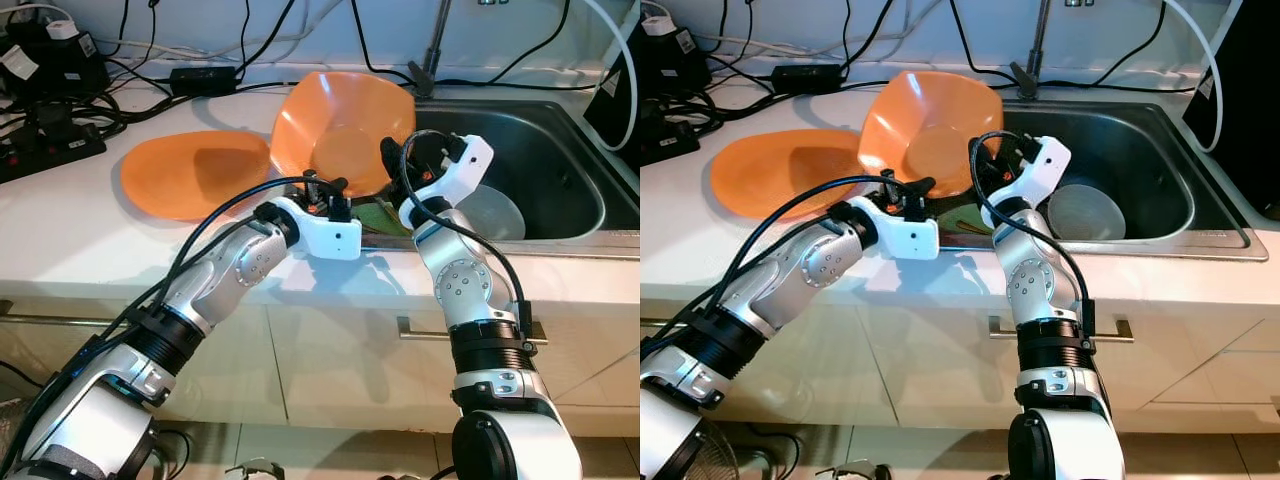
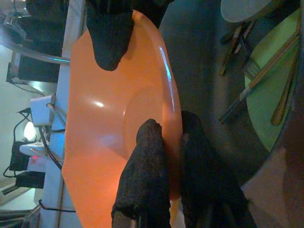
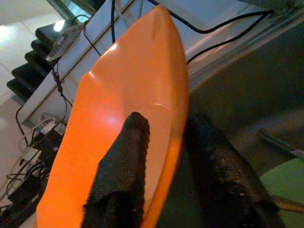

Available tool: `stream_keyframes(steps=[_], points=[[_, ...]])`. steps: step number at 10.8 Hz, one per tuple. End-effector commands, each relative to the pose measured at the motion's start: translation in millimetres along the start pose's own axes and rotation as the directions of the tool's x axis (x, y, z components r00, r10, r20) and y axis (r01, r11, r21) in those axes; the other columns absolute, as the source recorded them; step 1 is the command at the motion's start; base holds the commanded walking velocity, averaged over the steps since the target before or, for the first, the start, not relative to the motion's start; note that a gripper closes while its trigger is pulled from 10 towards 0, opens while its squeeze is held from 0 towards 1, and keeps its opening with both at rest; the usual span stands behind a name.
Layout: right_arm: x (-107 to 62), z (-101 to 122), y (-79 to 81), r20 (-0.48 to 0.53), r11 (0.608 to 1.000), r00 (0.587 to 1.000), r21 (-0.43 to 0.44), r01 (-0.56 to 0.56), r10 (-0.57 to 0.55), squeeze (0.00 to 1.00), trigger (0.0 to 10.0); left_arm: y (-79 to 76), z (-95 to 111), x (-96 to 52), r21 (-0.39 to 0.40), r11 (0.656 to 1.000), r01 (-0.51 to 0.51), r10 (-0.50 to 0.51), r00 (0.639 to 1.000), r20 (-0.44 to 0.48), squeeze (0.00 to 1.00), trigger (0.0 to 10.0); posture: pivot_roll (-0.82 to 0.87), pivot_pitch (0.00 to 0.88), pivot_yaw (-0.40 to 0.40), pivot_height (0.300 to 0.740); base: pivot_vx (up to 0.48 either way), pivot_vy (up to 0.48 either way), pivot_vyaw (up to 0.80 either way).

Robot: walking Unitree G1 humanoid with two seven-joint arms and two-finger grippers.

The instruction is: Kitchen organization

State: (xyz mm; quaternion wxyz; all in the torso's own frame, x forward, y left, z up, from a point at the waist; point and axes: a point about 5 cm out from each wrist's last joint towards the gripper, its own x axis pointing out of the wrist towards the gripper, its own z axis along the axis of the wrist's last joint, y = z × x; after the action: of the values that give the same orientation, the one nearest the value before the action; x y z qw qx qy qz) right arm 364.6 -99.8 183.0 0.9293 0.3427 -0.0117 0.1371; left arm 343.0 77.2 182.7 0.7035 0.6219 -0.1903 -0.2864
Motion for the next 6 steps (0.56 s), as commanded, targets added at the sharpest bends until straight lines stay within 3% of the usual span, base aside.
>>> stream_keyframes(steps=[1,6], points=[[2.3,-0.9,2.4,-0.015,1.000,1.000,0.013,-0.006,0.006,0.00,0.0,10.2,4.0,-0.8,0.032,0.998,-0.046,0.045,0.999,0.027,0.00,10.0,0.08,0.000,-0.003,0.740,0.000,0.000,0.00],[2.2,-3.3,2.7,-0.039,1.000,0.999,0.019,-0.015,0.016,0.00,0.0,10.9,0.7,-1.1,0.063,0.997,-0.042,0.041,0.999,0.016,0.00,10.0,0.08,0.000,-0.006,0.740,0.000,0.000,0.00]])
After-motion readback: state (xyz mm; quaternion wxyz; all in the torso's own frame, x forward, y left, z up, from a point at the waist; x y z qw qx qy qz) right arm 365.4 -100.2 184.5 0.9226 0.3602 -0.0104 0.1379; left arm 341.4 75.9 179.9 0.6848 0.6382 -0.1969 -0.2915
